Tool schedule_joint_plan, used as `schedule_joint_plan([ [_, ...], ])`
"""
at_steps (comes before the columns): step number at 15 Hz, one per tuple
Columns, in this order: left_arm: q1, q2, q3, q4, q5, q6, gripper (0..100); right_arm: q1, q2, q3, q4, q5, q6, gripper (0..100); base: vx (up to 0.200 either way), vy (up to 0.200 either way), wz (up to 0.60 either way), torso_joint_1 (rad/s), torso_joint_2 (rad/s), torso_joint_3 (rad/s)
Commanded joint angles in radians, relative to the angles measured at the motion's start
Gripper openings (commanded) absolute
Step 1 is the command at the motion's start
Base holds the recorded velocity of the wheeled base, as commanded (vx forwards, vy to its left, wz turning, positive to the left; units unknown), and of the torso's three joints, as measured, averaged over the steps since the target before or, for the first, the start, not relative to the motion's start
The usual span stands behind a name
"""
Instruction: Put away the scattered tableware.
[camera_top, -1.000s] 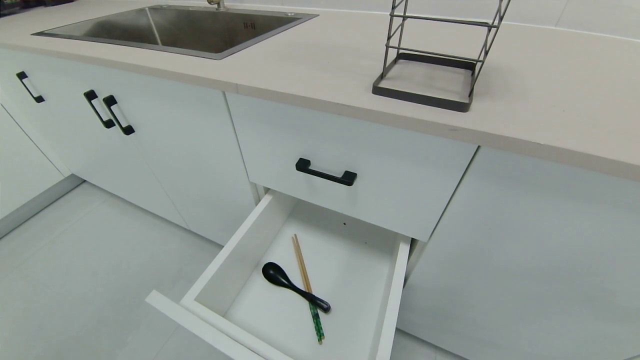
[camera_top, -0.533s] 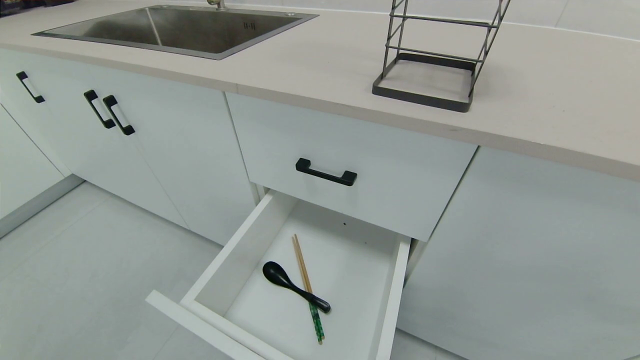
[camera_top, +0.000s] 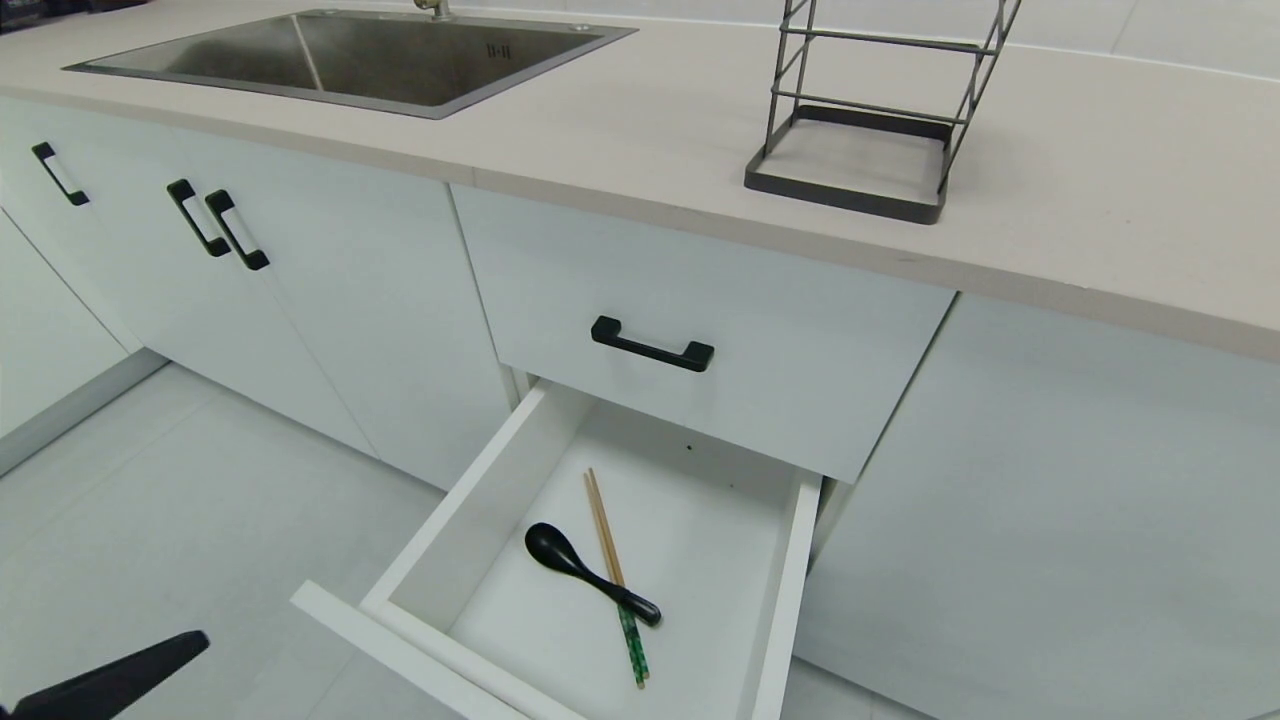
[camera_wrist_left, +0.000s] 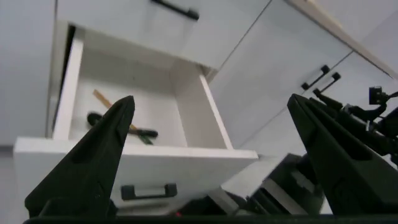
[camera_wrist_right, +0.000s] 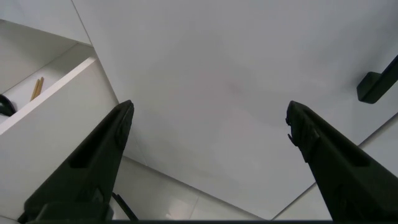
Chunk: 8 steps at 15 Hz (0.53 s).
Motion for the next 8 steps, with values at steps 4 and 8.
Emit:
schedule_joint_plan([
  [4,-0.168,0.411,-0.010,0.094,0.185,0.196,100,0.000,0.003,0.000,0.000,-0.001,0.000,100,0.000,0.000,0.00,0.000,0.00,0.000],
  [8,-0.461,0.615,-0.055,0.105,0.512,0.257,100,0.000,0.003,0.000,0.000,-0.001,0.000,100,0.000,0.000,0.00,0.000,0.00,0.000],
])
